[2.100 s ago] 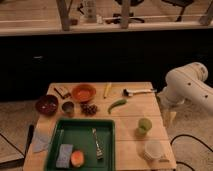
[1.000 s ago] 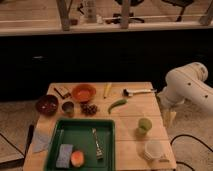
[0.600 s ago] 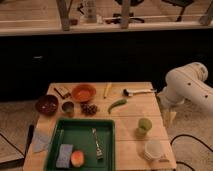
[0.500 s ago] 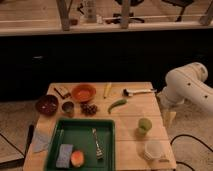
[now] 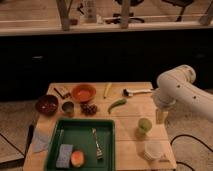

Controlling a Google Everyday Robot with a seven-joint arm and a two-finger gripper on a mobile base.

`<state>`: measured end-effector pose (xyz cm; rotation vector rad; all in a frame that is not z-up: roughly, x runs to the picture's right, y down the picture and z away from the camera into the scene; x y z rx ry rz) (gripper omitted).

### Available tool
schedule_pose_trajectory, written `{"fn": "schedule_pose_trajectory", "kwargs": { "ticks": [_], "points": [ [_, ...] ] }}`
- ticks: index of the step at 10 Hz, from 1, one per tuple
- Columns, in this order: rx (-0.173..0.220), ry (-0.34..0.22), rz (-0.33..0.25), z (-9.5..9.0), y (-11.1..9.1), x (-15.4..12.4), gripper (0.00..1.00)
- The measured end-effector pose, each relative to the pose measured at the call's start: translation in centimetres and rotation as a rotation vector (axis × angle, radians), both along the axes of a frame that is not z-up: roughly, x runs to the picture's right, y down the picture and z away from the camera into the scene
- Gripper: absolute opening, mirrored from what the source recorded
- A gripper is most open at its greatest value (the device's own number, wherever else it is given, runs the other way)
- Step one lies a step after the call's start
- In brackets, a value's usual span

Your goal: Place pepper in table surface

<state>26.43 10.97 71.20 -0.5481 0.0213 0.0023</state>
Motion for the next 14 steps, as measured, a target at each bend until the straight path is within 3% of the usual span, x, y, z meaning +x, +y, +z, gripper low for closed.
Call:
{"fn": "schedule_pose_trajectory", "kwargs": {
  "ticks": [3,14],
  "points": [
    [0.008,-0.021,-0.017,1.6,-0.8,-2.3,0.8],
    [0.026,-0.111,-0.071,5.9,-3.8,-6.6,0.8]
  ]
}}
